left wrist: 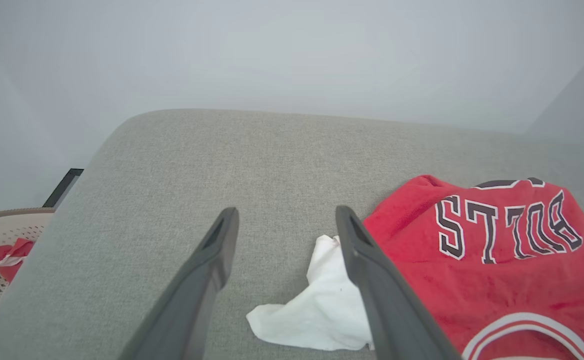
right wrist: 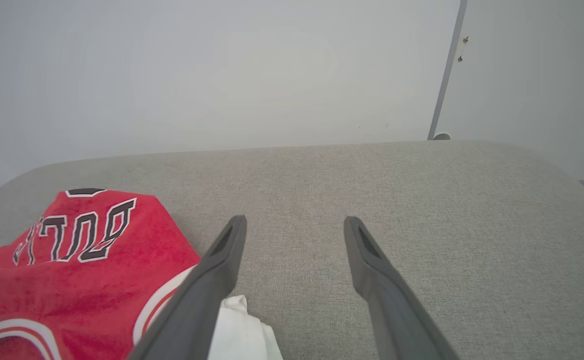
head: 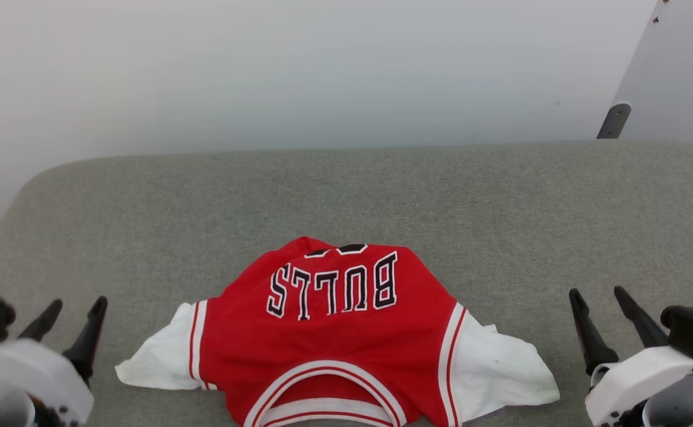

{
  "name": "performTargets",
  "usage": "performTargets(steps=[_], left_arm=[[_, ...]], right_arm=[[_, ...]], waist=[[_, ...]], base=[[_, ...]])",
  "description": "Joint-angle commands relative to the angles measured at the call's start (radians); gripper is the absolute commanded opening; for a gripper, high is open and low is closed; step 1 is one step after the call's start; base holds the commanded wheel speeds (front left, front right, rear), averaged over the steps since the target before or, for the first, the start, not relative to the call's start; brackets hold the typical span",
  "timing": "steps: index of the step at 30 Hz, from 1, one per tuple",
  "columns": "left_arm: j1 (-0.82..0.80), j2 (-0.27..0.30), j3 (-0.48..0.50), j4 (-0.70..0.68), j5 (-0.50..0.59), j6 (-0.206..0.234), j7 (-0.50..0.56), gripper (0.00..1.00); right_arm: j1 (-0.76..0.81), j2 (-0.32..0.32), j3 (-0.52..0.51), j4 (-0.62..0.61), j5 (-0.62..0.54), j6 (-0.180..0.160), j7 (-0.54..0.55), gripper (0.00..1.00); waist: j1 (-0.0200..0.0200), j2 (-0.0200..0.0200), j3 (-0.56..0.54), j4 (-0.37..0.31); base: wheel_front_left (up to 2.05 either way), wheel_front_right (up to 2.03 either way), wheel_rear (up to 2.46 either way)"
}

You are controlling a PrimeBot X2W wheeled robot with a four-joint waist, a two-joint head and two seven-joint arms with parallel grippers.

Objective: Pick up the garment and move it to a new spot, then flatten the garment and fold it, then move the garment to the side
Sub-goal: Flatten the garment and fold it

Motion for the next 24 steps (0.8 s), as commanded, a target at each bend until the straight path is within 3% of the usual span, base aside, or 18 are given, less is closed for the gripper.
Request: performTargets(steps=[1, 11, 17, 24], left_arm=[[0.026, -0.009, 0.007, -0.002, 0.008, 0.003, -0.026, 1.00], [0.140, -0.025, 0.001, -0.021, 0.034, -0.043, -0.161, 1.00], [0.116, -0.006, -0.038, 0.017, 0.047, -0.071, -0.122, 1.00], [0.031, -0.005, -0.112, 0.131, 0.059, -0.140, -0.056, 1.00]], right_arm=[[0.018, -0.005, 0.003, -0.002, 0.014, -0.001, 0.005, 1.00], [0.074, -0.010, -0.006, -0.029, 0.029, -0.001, 0.004, 1.00], [0.082, -0.006, -0.025, -0.063, 0.014, -0.001, -0.013, 1.00], [0.061, -0.012, -0.036, -0.110, 0.001, -0.001, -0.012, 1.00]], waist=[[0.0000, 0.0000, -0.003, 0.004], [0.0000, 0.0000, -0.020, 0.031], [0.0000, 0.0000, -0.021, 0.042], [0.0000, 0.0000, 0.006, 0.032]], base=[[0.00, 0.00, 0.00], [0.00, 0.00, 0.00], [0.00, 0.00, 0.00], [0.00, 0.00, 0.00]])
